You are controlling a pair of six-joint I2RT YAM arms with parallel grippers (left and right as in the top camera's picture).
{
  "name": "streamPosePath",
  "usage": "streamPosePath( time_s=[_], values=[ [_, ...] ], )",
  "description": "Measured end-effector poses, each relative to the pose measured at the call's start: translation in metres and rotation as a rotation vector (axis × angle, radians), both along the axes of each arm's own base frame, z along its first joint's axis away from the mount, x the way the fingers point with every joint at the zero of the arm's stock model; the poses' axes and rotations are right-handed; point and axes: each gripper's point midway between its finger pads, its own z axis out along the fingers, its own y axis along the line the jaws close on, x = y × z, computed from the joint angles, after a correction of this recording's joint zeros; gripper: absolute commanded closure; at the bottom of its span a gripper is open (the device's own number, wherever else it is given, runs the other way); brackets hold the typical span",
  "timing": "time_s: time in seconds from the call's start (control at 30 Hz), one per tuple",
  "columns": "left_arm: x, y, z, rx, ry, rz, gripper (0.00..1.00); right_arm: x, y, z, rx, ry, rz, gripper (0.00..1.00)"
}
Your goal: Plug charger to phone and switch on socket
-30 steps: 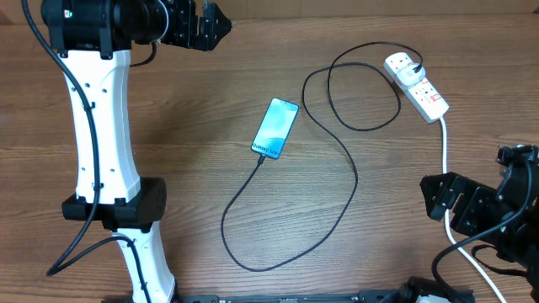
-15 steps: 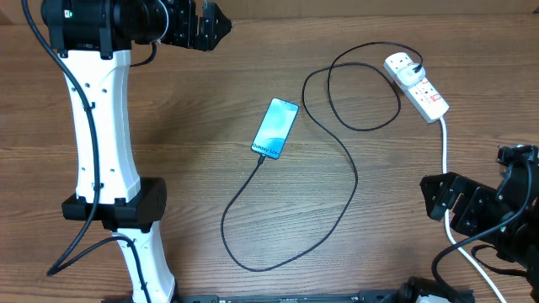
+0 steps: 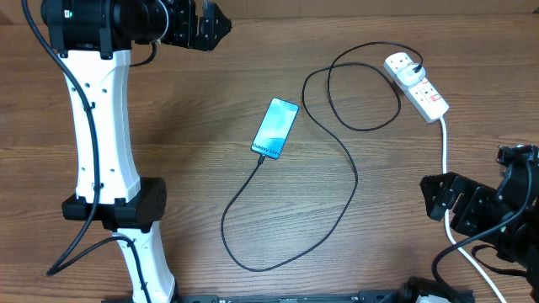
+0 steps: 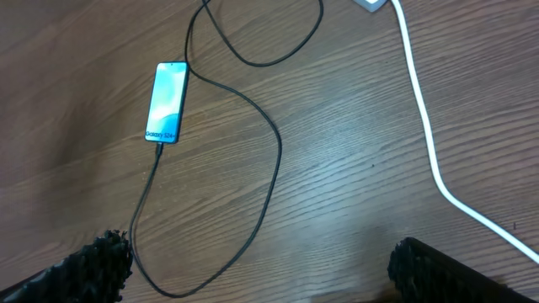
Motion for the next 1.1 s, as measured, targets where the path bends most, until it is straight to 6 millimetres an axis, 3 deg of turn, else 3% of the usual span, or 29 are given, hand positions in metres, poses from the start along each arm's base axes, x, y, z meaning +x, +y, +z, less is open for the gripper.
streamPosePath(
  time_s=[0.13,0.3,0.47,0.73,0.9,1.1],
  values=[
    [0.000,0.000,0.000,0.000,0.000,0.000,0.00,0.006,0.002,0.007,-0.032,-0.056,0.033,0.00],
    [0.000,0.000,0.000,0.000,0.000,0.000,0.00,0.016,0.024,0.034,-0.065,-0.231,0.175,0.00],
    [0.000,0.000,0.000,0.000,0.000,0.000,0.00,0.005,0.042,0.048,-0.076,-0.325,0.287,0.00],
    [0.000,0.000,0.000,0.000,0.000,0.000,0.00,-0.010,0.041,0.056,-0.098,-0.384,0.301,0.00],
    [0.000,0.000,0.000,0.000,0.000,0.000,0.00,-0.014,0.040,0.038,-0.104,-0.411,0.298,0.00],
    [0.000,0.000,0.000,0.000,0.000,0.000,0.00,0.001,0.041,0.009,-0.115,-0.513,0.293,0.00]
  ],
)
